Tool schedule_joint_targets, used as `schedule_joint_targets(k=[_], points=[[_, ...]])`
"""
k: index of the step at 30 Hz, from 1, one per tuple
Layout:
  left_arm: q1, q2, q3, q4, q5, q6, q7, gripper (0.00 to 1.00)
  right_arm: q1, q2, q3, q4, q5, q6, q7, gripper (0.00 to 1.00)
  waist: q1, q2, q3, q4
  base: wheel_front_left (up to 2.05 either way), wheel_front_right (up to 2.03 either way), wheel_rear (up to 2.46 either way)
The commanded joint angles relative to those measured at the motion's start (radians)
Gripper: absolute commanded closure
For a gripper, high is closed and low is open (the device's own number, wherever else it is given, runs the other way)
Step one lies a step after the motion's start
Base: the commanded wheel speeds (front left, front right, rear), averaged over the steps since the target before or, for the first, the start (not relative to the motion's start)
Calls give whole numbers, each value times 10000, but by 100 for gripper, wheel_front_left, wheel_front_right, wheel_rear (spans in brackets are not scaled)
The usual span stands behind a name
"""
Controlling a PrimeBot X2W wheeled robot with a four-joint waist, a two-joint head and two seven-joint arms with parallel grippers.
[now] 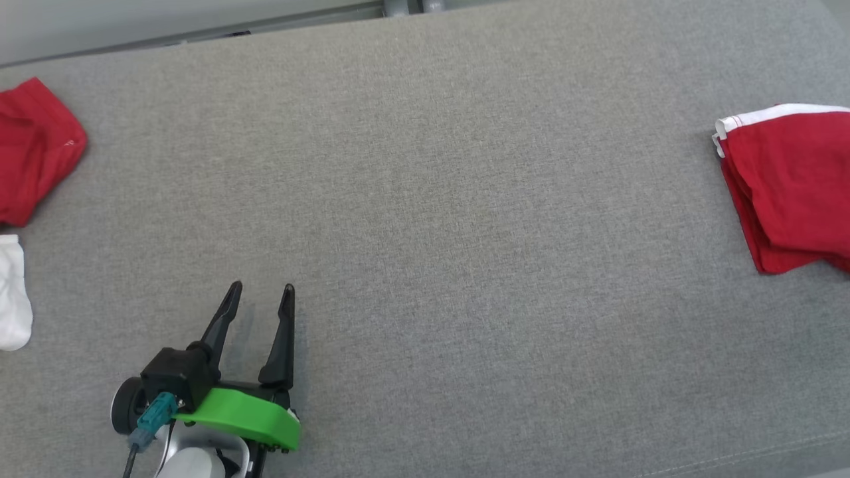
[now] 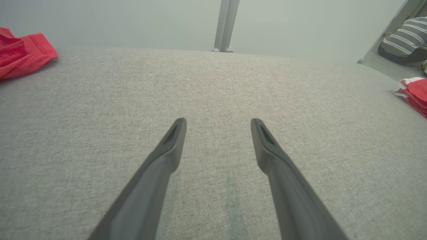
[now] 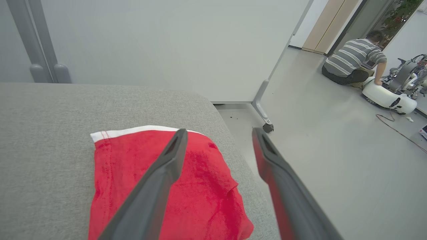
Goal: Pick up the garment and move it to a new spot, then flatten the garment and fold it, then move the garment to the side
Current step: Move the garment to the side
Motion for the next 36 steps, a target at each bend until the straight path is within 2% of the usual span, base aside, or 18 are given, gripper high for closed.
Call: schedule_joint_targets(k=[1, 8, 16, 22, 28, 36], points=[[200, -24, 74, 90, -30, 50, -101, 0, 439, 181, 101, -348, 69, -13, -336, 0, 0, 82, -762, 397, 0, 0, 0], [670, -326, 438, 581, 32, 44, -261, 0, 2246, 1661, 698, -1751, -262, -13, -1870, 0, 0, 82, -1477, 898, 0, 0, 0], [1158, -622, 1366, 570, 600, -266, -249, 0, 3646, 2863, 1216, -2503, -1178, -15, -2181, 0, 0, 82, -2061, 1125, 0, 0, 0], [1713, -811, 1890, 786, 965, -494, -251, 0, 4260, 3263, 1603, -2592, -1570, -15, -2180, 0, 0, 82, -2553, 1061, 0, 0, 0], [2032, -945, 2543, 960, 1322, -750, -252, 0, 4273, 3394, 1883, -2474, -1769, -13, -2182, 0, 0, 82, -2788, 1033, 0, 0, 0], [1903, -1268, 2962, 1156, 1709, -966, -252, 0, 4050, 3561, 2259, -2192, -1681, -13, -2183, 0, 0, 82, -2827, 1442, 0, 0, 0]])
